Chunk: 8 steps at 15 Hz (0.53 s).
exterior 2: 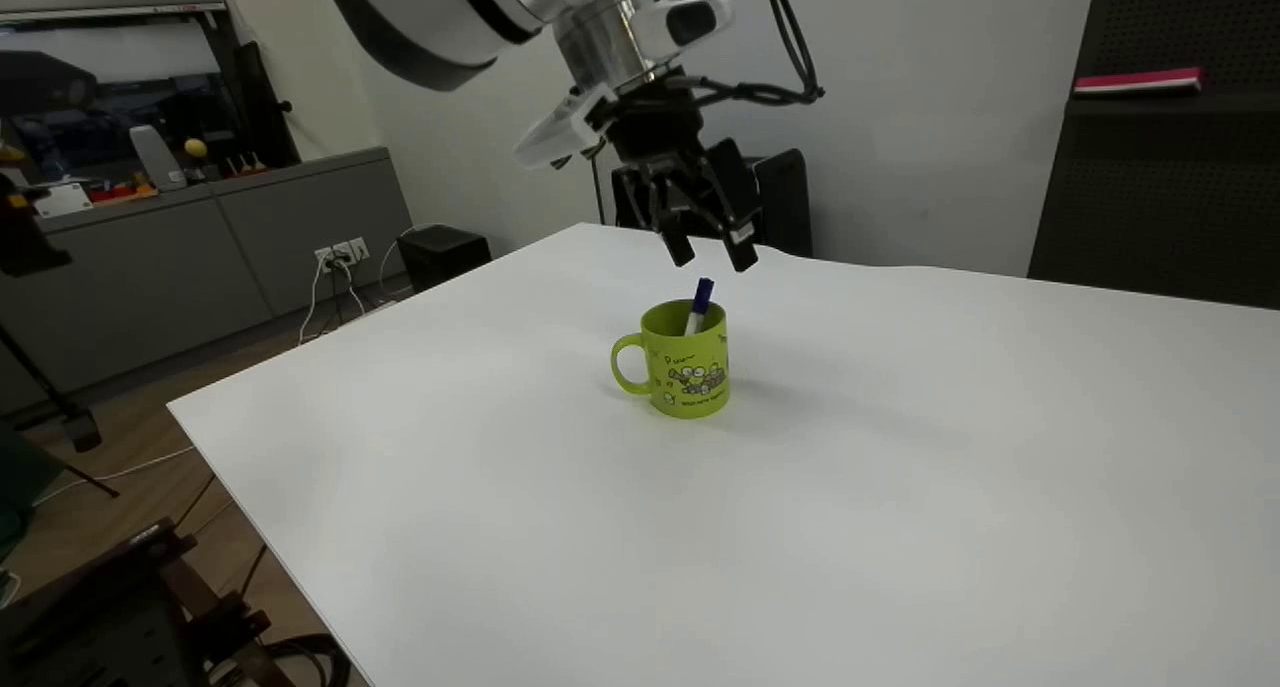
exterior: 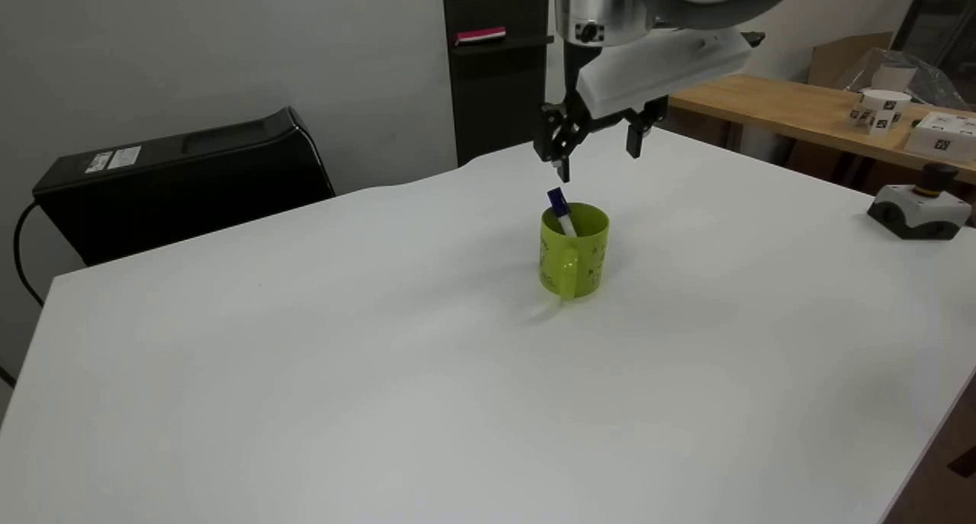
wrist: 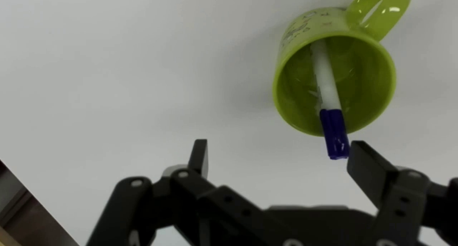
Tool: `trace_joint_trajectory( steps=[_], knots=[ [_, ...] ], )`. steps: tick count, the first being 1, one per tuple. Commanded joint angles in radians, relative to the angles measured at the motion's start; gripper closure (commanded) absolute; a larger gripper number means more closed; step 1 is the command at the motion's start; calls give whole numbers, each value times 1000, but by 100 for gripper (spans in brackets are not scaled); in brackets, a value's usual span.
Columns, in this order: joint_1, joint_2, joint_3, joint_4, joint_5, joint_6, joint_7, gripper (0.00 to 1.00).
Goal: Pick up the marker and put it in the white cup
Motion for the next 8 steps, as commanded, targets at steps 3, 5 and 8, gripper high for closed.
trace_joint_trajectory(
  steps=[3,5,8],
  knots=[
    [-65,-103,94,-1,287,-163,-419,0],
    [-84,-137,123,1,377,-241,-570,0],
    [-91,-186,133,-3,414,-344,-707,0]
  ],
)
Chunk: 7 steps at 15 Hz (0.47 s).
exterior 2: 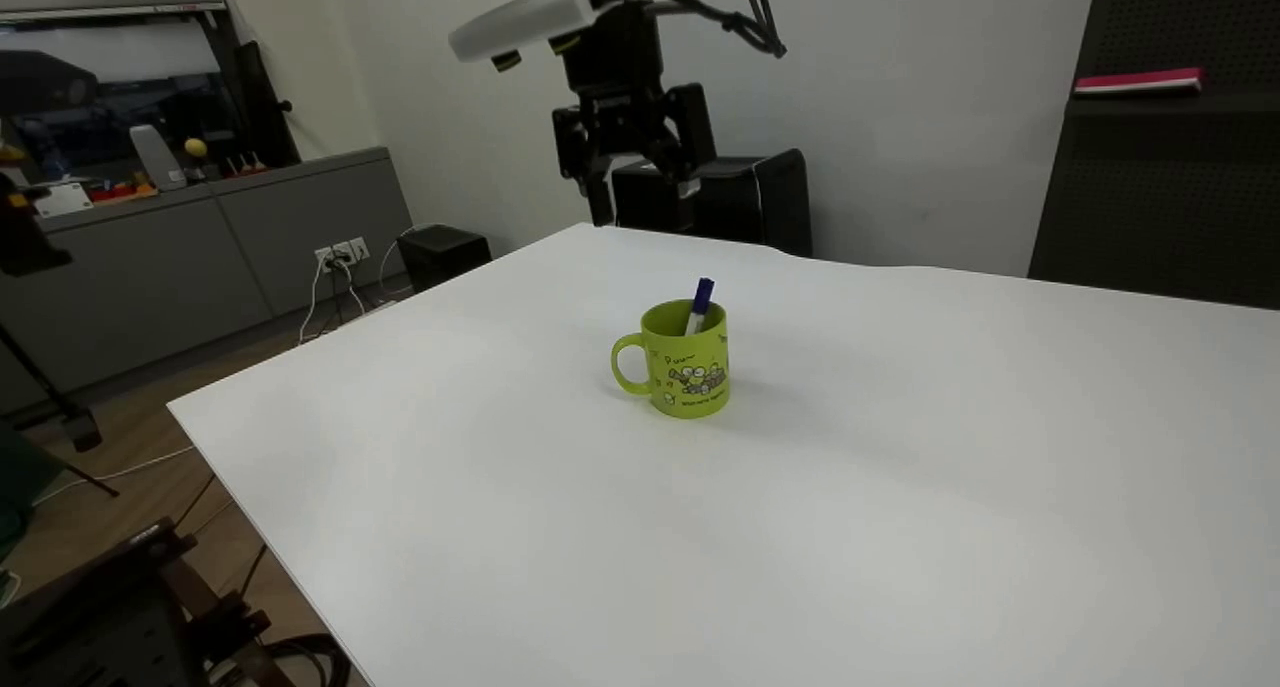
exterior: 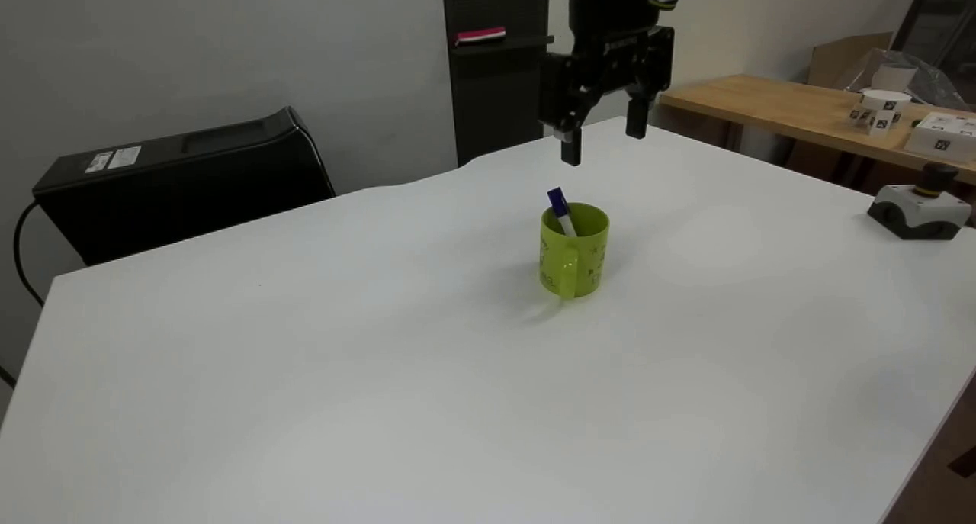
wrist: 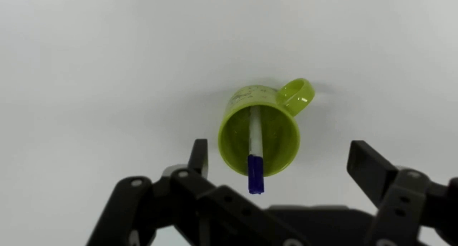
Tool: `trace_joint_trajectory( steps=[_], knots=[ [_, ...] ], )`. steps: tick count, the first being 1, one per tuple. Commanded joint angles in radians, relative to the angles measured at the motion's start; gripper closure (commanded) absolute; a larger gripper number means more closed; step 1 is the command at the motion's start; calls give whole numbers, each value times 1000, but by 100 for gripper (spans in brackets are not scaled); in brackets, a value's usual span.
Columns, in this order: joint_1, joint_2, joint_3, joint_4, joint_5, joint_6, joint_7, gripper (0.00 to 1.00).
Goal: Pick up the marker and put it in the white cup
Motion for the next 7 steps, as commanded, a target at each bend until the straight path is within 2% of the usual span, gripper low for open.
trace_joint_trajectory(
  steps=[1,2,7],
  knots=[
    [-27,-72,23,-9,37,-113,-151,0],
    [-14,-32,17,2,17,-69,-84,0],
    [-15,-32,18,-1,17,-74,-94,0]
  ],
)
